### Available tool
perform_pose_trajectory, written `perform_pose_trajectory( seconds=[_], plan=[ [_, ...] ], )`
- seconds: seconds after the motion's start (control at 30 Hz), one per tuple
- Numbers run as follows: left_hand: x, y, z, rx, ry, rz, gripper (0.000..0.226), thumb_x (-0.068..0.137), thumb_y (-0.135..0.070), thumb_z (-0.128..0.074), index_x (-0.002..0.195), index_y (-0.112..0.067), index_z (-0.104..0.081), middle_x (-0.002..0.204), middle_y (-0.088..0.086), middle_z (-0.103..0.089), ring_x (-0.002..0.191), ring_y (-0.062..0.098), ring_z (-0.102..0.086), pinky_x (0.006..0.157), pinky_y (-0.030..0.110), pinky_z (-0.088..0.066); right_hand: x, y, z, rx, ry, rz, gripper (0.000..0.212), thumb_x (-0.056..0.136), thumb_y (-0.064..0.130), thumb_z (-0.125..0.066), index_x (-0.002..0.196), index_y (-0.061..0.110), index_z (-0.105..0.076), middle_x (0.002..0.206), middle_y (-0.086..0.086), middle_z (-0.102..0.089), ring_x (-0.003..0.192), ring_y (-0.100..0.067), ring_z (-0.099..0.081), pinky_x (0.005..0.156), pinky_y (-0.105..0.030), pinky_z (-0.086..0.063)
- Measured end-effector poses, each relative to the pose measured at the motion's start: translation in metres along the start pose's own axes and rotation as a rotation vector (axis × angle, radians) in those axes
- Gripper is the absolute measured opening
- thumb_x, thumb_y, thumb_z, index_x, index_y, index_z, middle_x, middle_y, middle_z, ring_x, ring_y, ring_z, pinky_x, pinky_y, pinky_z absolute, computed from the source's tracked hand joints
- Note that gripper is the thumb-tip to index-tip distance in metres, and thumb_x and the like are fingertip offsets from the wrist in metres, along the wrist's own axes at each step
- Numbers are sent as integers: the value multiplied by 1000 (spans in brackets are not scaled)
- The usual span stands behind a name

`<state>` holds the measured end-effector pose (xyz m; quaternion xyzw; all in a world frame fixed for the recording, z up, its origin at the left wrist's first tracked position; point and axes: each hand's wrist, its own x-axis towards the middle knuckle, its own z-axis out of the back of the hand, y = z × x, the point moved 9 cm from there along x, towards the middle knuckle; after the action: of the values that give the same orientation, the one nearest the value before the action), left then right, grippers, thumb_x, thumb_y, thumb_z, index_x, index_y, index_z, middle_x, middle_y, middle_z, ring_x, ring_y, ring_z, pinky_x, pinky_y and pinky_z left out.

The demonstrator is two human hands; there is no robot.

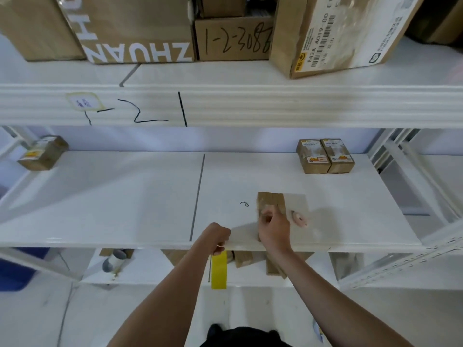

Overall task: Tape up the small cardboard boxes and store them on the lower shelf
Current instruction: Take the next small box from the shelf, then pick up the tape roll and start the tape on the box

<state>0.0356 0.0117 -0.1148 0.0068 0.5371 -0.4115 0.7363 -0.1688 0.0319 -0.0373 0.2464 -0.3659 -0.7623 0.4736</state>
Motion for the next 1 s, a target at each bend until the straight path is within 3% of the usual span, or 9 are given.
perform_pose_trajectory(
  seconds=[0.13,0.23,0.3,0.43,0.53,0.63,0.73,0.83,1.0],
  plan=[
    [2,41,11,51,82,203,25,100,-21,-46,80,-10,-54,65,5,-53,55,17,-50,59,25,-45,-9,4,-22,27,89,28,8,96,10,-59,98,16,-65,83,13,-63,72,4,-56,59,-5,-41],
    [-2,69,5,160,215,290,32,102,-34,-52,116,-6,-59,107,12,-67,93,24,-64,94,35,-53,-25,3,-60,39,305,-3,10,95,12,-58,93,18,-66,85,11,-65,77,-5,-62,58,-11,-41],
    [3,84,1,237,236,268,63,101,-44,-55,148,-6,-39,139,14,-55,118,28,-56,107,44,-44,-35,-10,-82,45,411,-131,14,94,14,-57,93,15,-71,85,6,-69,77,-9,-65,60,-17,-46],
    [9,91,-22,-86,334,184,78,95,-54,-60,154,-12,-32,157,8,-39,147,27,-33,120,51,-23,-58,-39,-111,175,567,-499,19,93,3,-54,83,-1,-70,76,-12,-68,67,-26,-67,68,-36,-64],
    [10,88,-24,-143,288,130,49,92,-56,-64,120,-17,-59,144,6,-58,129,20,-56,108,40,-37,-55,-47,-113,110,506,-541,15,91,4,-57,78,6,-62,82,-11,-64,74,-28,-65,59,-29,-56],
    [13,90,-20,-129,216,103,47,90,-56,-67,117,-18,-63,126,5,-70,117,19,-64,95,33,-46,-54,-50,-114,91,462,-596,15,93,10,-58,103,1,-63,103,-15,-68,81,-29,-69,50,-23,-51],
    [11,91,-21,-235,270,102,30,88,-48,-74,104,-31,-55,115,3,-72,100,18,-67,83,31,-50,-64,-51,-123,123,517,-670,18,88,15,-61,101,3,-62,99,-13,-68,85,-28,-68,59,-29,-58],
    [5,91,-22,-278,338,113,31,87,-44,-77,107,-28,-59,113,5,-70,101,22,-68,93,38,-55,-75,-62,-139,233,546,-772,37,81,30,-74,108,6,-69,109,-13,-70,98,-29,-69,85,-42,-62],
    [1,87,-22,-290,404,98,29,89,-45,-74,109,-29,-61,116,8,-66,101,25,-67,86,38,-57,-75,-64,-142,330,463,-807,52,79,40,-85,117,10,-68,114,-10,-72,103,-28,-68,90,-41,-56]
  ],
)
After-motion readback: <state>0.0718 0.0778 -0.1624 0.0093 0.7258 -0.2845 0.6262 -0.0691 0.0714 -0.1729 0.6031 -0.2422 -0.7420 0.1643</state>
